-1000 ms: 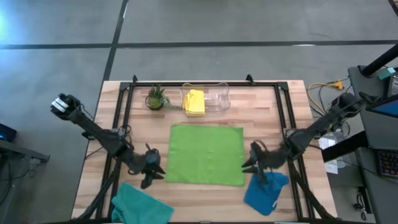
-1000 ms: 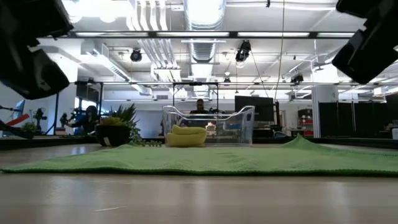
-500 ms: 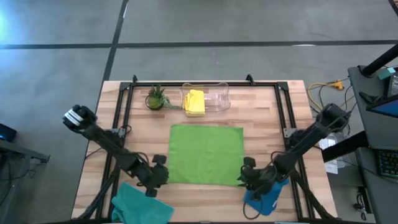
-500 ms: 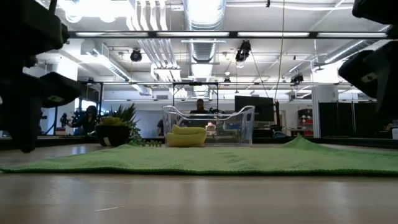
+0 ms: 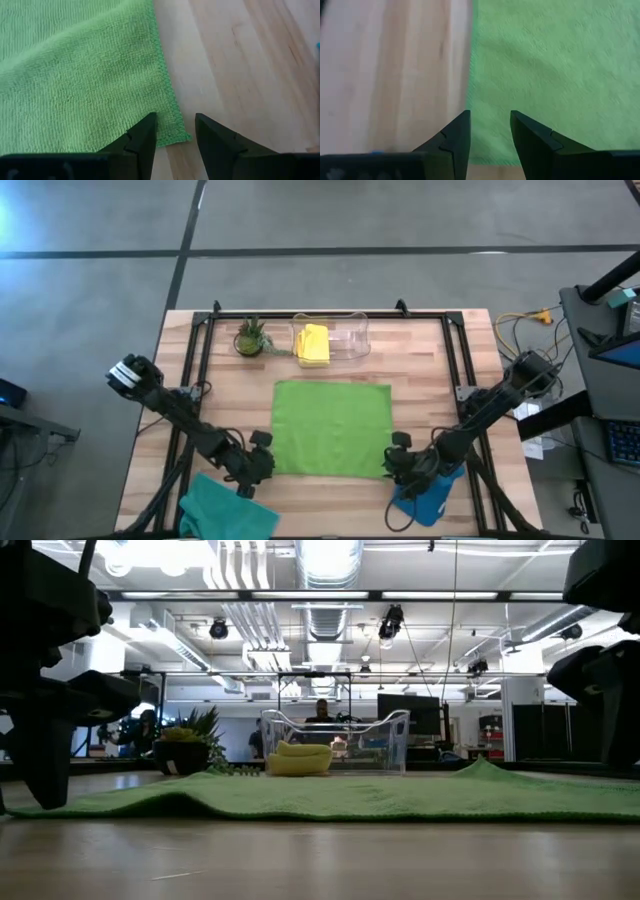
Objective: Fold microfiber towels
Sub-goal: Fold the green microfiber towel
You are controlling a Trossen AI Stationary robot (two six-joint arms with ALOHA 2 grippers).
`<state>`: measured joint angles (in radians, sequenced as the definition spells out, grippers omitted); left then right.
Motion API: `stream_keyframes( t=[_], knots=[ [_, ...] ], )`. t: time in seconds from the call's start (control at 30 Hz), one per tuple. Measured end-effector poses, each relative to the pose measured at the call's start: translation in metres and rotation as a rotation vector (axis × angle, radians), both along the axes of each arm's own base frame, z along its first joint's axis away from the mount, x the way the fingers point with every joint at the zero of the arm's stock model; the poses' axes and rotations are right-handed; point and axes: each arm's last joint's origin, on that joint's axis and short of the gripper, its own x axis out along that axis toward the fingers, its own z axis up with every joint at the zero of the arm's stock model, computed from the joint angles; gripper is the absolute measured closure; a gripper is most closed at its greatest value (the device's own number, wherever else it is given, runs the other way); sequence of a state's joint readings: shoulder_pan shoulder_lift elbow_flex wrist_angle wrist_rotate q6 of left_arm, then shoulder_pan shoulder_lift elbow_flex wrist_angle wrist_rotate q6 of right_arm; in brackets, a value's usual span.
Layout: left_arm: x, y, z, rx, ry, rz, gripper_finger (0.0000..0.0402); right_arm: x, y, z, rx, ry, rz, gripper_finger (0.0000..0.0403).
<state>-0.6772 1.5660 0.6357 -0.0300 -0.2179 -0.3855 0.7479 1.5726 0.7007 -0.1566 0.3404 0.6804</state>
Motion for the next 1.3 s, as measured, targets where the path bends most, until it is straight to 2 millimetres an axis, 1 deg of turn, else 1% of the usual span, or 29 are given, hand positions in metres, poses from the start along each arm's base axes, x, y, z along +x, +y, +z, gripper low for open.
stream_keyframes(
  t=[0.17, 0.33, 0.43, 0.63, 0.83, 0.93, 1.13, 1.2, 1.3],
  knots=[
    [0.002, 0.000, -0.002, 0.003, 0.004, 0.005, 0.0281, -0.004, -0.003, -0.003, -0.040, 0.043, 0.000, 0.0268],
    [0.002, 0.001, -0.002, -0.012, 0.016, 0.029, 0.0287, -0.005, -0.004, -0.004, -0.044, 0.047, 0.000, 0.0268],
    [0.001, 0.001, -0.003, -0.029, 0.029, 0.044, 0.0308, -0.005, -0.004, -0.005, -0.040, 0.045, 0.009, 0.0269],
    [0.001, 0.001, -0.003, -0.035, 0.041, 0.038, 0.0359, -0.005, -0.002, -0.005, -0.038, 0.057, 0.090, 0.0270],
    [0.000, 0.001, -0.004, -0.062, 0.058, 0.050, 0.0392, -0.005, 0.000, -0.006, -0.013, 0.050, 0.135, 0.0270],
    [0.000, 0.001, -0.004, -0.064, 0.064, 0.053, 0.0400, -0.005, 0.001, -0.013, -0.008, 0.081, 0.152, 0.0270],
    [0.000, 0.001, -0.004, -0.077, 0.070, 0.066, 0.0400, -0.002, 0.007, -0.027, -0.008, 0.116, 0.160, 0.0272],
    [0.000, 0.001, -0.004, -0.077, 0.071, 0.066, 0.0400, -0.002, 0.007, -0.028, -0.009, 0.119, 0.154, 0.0280],
    [0.000, 0.001, -0.004, -0.078, 0.070, 0.066, 0.0401, -0.002, 0.005, -0.027, -0.009, 0.124, 0.152, 0.0317]
  ],
)
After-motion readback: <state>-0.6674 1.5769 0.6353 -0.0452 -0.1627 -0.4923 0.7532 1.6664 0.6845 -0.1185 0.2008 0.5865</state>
